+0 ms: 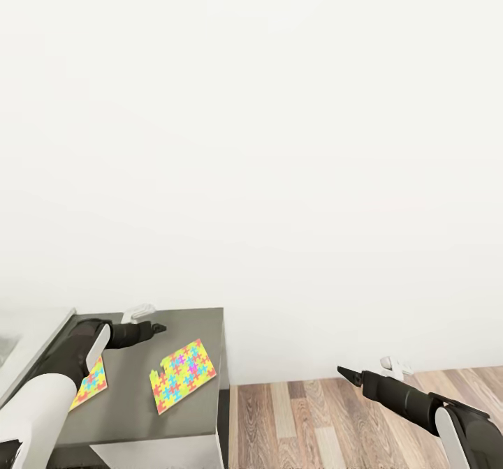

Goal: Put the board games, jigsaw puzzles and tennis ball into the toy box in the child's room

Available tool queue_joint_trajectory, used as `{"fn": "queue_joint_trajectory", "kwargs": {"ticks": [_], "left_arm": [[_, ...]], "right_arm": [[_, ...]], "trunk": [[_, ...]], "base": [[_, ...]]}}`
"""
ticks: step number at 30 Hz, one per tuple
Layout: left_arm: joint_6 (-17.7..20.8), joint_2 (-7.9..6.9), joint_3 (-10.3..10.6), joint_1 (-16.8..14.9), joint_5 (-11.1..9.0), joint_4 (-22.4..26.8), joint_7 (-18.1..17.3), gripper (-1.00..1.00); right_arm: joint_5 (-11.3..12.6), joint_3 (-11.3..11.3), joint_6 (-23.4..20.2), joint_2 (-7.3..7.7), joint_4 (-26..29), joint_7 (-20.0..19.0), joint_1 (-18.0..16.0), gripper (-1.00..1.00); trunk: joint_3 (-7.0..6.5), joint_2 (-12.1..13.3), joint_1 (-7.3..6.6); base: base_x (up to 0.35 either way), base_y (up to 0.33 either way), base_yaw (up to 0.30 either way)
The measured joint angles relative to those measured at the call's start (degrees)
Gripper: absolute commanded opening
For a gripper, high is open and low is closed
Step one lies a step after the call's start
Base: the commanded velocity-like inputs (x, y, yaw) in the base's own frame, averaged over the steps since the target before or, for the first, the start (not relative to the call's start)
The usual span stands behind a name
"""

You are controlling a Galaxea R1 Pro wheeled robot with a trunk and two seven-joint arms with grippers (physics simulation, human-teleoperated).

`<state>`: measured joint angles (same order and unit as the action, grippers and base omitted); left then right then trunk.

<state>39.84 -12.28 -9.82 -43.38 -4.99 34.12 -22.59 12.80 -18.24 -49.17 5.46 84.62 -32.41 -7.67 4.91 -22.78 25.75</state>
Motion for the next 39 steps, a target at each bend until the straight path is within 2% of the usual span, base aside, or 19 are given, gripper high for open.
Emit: {"fn": "queue_joint_trajectory", "kwargs": {"ticks": [35,39], "left_arm": [[-0.01,-0.12,-0.06,-0.01,-0.17,-0.15,-0.36,1.0],[-0.03,-0.1,-0.04,0.0,-0.19,-0.15,-1.74,1.0]], "right_arm": [[0.0,0.04,0.05,-0.05,-0.02,-0.04,0.0,1.0],[0.0,0.04,0.05,-0.02,0.0,-0.06,0.03,1.0]], "trunk": [[3.3,-0.01,0.0],[3.68,-0.01,0.0]], "base": [[0.0,0.0,0.0],[0.0,0.0,0.0]]}}
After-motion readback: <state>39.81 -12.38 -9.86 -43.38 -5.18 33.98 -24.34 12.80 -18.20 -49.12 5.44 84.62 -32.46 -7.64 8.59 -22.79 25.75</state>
